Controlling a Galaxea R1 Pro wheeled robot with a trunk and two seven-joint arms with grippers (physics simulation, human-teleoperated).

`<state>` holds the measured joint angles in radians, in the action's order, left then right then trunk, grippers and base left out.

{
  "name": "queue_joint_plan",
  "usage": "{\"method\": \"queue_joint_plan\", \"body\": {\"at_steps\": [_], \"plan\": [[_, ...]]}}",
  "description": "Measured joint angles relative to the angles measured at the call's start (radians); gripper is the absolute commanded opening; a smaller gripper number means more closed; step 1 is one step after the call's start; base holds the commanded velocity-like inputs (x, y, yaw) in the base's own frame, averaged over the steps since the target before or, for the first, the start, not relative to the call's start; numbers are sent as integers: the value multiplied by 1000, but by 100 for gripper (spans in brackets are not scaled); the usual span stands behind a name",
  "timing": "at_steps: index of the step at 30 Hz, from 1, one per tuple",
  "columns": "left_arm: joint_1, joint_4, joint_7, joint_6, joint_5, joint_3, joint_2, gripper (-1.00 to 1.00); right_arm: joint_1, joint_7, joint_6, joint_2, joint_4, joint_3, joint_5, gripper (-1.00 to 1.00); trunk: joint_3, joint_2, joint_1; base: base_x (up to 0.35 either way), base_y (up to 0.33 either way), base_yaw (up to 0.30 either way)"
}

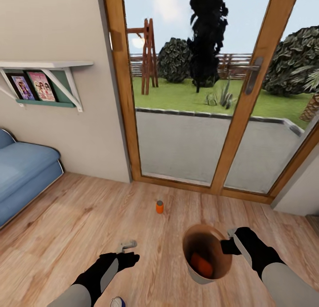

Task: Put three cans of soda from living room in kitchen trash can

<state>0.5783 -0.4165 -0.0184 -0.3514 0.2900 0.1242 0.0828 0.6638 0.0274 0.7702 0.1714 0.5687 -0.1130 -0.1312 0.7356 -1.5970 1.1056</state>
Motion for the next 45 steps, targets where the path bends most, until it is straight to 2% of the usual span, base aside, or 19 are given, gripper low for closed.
{"method": "queue_joint_plan", "body": {"at_steps": [12,23,31,35,37,41,43,45], "plan": [[0,0,0,1,0,0,0,100,0,1,0,-1,0,1,-6,-100,0,0,0,160,53,0],[0,0,-4,25,0,4,0,100,0,0,0,1,-1,1,0,-100,0,0,0,21,4,0],[0,6,-6,20,-2,6,0,100,6,0,52,10,2,5,2,-100,0,0,0,1,0,0],[0,11,-10,15,-4,6,1,100,31,3,118,22,5,8,-6,-100,0,0,0,0,0,0],[0,13,-11,13,-4,7,1,100,41,5,202,40,41,15,-13,-100,0,0,0,0,0,0],[0,14,-15,11,-5,7,1,100,46,18,277,73,127,43,1,-100,0,0,0,0,0,0],[0,16,-28,10,-5,7,1,100,66,27,277,89,168,65,-2,-100,0,0,0,0,0,0],[0,17,-39,9,-6,7,2,100,88,30,276,94,182,71,-4,-100,0,0,0,0,0,0]]}}
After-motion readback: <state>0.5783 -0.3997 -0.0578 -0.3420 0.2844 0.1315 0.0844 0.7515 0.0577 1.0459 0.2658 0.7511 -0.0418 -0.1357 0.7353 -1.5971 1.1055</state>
